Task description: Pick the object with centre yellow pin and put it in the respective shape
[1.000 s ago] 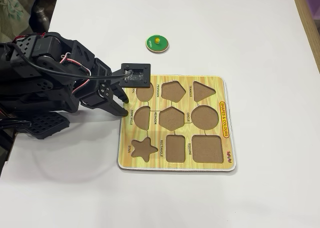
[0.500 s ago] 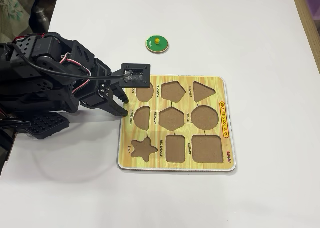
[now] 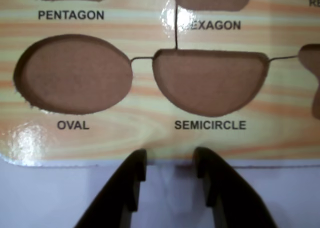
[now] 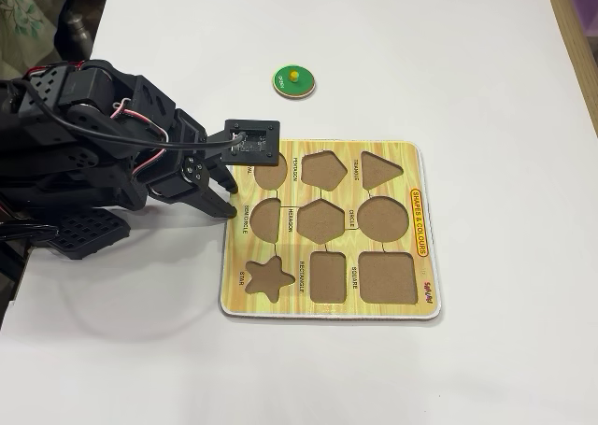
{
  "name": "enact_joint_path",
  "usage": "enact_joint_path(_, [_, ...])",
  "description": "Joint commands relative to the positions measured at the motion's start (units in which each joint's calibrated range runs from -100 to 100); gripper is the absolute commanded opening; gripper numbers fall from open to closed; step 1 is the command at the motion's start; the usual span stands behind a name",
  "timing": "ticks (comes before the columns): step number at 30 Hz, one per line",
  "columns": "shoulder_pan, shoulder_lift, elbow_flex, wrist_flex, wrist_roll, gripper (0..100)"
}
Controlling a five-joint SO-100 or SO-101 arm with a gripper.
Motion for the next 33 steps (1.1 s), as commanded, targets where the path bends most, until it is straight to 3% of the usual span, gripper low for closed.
enact_joint_path(1, [-0.44, 6.63, -3.69, 0.62, -0.35, 12])
enact_joint_path(17, [-0.64, 51.24, -37.86, 2.18, 0.33, 12])
enact_joint_path(24, [-0.74, 65.21, -57.46, 15.83, 0.33, 12])
enact_joint_path(33, [-15.87, 83.96, -77.16, 17.82, -0.35, 12])
